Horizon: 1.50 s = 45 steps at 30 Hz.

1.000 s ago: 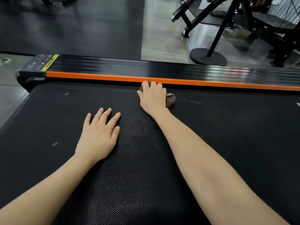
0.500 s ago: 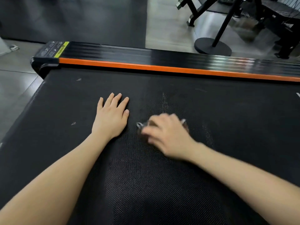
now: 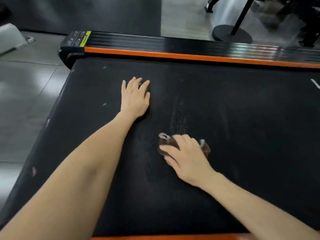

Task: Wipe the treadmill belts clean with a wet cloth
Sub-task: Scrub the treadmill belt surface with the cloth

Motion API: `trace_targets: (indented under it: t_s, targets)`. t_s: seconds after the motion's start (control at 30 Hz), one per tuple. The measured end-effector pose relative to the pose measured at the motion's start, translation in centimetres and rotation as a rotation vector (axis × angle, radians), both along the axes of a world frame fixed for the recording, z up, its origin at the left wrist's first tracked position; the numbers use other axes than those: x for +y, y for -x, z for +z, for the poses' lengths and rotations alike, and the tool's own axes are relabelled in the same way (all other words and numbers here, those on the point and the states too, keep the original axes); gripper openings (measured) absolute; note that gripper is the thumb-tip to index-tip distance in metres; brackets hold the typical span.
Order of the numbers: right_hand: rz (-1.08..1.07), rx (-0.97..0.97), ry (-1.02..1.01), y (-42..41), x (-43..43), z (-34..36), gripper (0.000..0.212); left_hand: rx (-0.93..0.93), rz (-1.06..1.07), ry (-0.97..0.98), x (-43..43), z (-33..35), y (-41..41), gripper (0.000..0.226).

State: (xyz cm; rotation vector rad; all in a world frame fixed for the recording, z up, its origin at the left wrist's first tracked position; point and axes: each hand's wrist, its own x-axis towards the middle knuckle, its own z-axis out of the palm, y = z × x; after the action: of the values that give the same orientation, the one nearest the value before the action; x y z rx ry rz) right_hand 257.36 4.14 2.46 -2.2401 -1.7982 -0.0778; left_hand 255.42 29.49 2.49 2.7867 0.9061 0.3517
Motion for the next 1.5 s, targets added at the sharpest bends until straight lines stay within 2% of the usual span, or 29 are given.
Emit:
trace_targets:
  t_s: [0.07,0.13,0.23,0.33,0.43,0.57,0.63,0.73,0.83,1.0,1.07,1.13,1.2,1.3,1.37,1.43,1.5]
  targets:
    - [-0.068,-0.013,0.008,-1.3,-4.0,0.2,0.034,-0.085,0.008,0.01,-0.7,1.2,2.6,0.045]
    - [-0.238,-0.018,0.002,-2.5,-7.2,0.3,0.036,-0.124,0.024,-0.017,-1.2,1.7,6.8,0.044]
    - [-0.453,-0.007,-0.003,0.4,-7.2,0.8,0.044,-0.07,0.11,-0.008,-1.3,1.5,14.2,0.049]
    - [-0.336,0.063,-0.014,8.3,-2.2,0.9,0.041,0.043,0.202,0.059,-1.2,0.7,19.6,0.056]
    - [-0.144,0.15,-0.004,14.3,2.9,1.0,0.039,0.124,0.149,0.053,-1.6,0.0,21.7,0.06]
    - [0.02,0.147,0.121,12.9,0.5,1.2,0.037,0.192,0.015,-0.001,-2.2,-1.2,22.5,0.063]
    - [-0.075,0.163,0.136,10.3,-3.9,1.1,0.034,0.192,0.003,-0.007,-2.1,-1.6,22.6,0.063]
    - [-0.4,0.223,0.131,7.4,-9.2,1.4,0.034,0.173,-0.004,-0.021,-2.2,-1.9,22.6,0.059]
    - [-0.559,0.23,0.125,9.0,-7.9,1.1,0.038,0.158,-0.001,-0.009,-2.3,-2.1,22.6,0.051]
    - [-0.252,0.265,0.115,16.0,0.6,1.1,0.034,0.153,-0.013,-0.01,-2.0,-2.2,22.8,0.051]
    - [-0.123,0.237,0.091,15.7,1.3,1.3,0.033,0.152,-0.015,-0.023,-1.9,-2.4,22.9,0.055]
    - [0.019,0.132,0.111,13.4,0.7,1.5,0.031,0.154,-0.015,-0.029,-1.7,-2.4,22.8,0.062]
    - [-0.006,0.038,0.097,8.9,0.3,1.3,0.027,0.151,-0.013,-0.042,-1.8,-2.5,22.8,0.064]
    - [-0.333,0.013,0.056,2.2,1.3,1.1,0.023,0.128,0.007,-0.041,-1.8,-2.6,22.8,0.062]
    - [-0.5,0.021,0.033,0.7,1.9,0.5,0.024,0.135,0.016,-0.04,-2.0,-2.5,22.6,0.055]
    - [-0.451,0.026,-0.031,2.3,2.3,0.0,0.022,0.149,0.039,-0.041,-2.2,-2.3,22.4,0.05]
    - [-0.198,0.05,-0.109,6.1,2.0,-0.3,0.021,0.155,0.047,-0.048,-2.2,-2.2,22.4,0.05]
